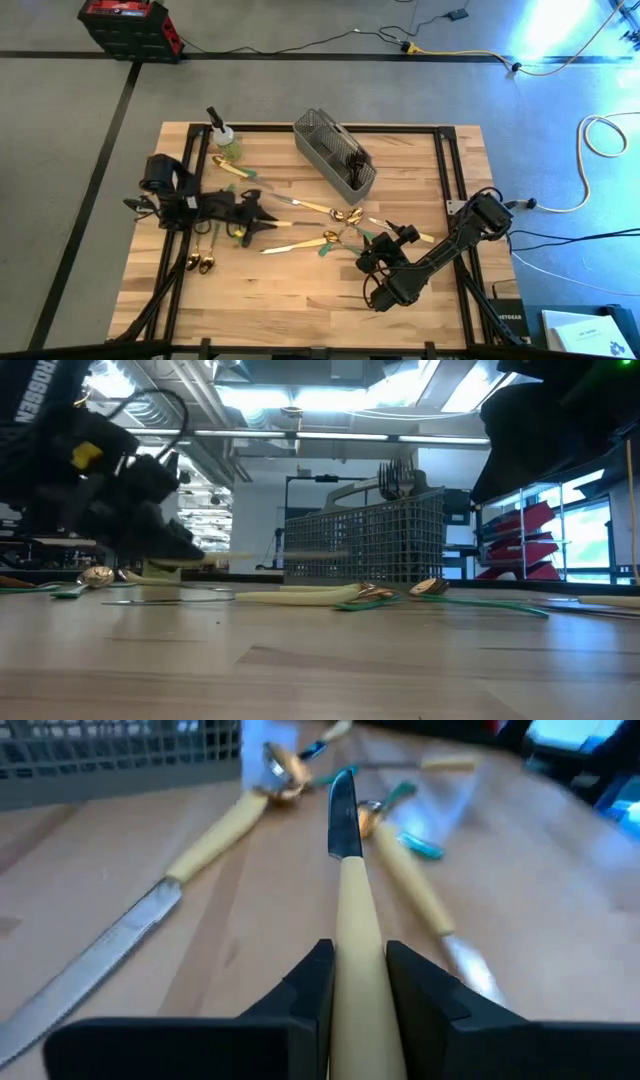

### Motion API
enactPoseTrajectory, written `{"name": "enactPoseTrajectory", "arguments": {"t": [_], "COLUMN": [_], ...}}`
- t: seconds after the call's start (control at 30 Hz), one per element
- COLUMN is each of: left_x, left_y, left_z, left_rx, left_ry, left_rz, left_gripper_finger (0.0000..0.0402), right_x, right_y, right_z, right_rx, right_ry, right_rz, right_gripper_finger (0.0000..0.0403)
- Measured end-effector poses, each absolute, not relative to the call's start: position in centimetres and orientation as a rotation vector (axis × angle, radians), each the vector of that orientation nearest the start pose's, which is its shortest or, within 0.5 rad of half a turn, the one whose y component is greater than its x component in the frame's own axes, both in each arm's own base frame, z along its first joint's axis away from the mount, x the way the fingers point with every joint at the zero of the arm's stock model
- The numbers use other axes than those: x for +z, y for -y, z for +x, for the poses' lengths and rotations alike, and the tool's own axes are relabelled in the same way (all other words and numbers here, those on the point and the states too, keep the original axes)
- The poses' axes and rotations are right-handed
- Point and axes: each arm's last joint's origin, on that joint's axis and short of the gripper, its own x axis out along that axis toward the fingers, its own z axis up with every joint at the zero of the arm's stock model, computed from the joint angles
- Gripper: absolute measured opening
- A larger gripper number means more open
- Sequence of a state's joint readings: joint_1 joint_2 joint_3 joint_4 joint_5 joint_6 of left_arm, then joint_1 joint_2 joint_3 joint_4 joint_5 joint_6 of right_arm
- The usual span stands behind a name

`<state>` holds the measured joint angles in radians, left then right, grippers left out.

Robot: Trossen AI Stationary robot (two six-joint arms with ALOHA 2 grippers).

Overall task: Sort silverware
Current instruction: Put the yellow table knife into the gray silverware organizer

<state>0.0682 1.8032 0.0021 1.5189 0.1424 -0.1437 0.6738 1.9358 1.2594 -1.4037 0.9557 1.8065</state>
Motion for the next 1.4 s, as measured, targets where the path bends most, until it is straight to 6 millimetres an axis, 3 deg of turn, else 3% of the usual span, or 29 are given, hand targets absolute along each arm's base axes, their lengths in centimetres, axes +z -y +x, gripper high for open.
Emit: {"name": "enactPoseTrajectory", "arguments": {"t": [0.2,0.53,0.97,1.07,1.27,1.4], "left_x": [9.5,12.8,19.5,20.3,20.3,20.0], "left_y": [0.2,0.5,-0.2,-0.5,-0.6,-0.6], "left_z": [18.0,19.2,24.3,24.9,25.0,25.1], "left_rx": [-0.118,-0.079,0.053,0.067,0.078,0.094], "left_ry": [-0.19,0.027,0.365,0.392,0.382,0.343], "left_rz": [-0.201,-0.169,-0.047,-0.045,-0.012,0.027], "left_gripper_finger": [0.0056,0.0056,0.0056,0.0066,0.0056,0.0056], "right_x": [16.9,16.9,17.0,17.1,17.8,17.7], "right_y": [-17.0,-17.0,-17.1,-17.1,-17.0,-15.7], "right_z": [25.1,25.1,25.3,25.5,26.8,28.7], "right_rx": [-1.088,-1.085,-1.07,-1.053,-0.96,-0.994], "right_ry": [-0.67,-0.67,-0.625,-0.514,-0.014,0.118], "right_rz": [0.018,0.02,0.007,0.018,0.194,0.331], "right_gripper_finger": [0.0358,0.0358,0.0358,0.0358,0.0358,0.0358]}}
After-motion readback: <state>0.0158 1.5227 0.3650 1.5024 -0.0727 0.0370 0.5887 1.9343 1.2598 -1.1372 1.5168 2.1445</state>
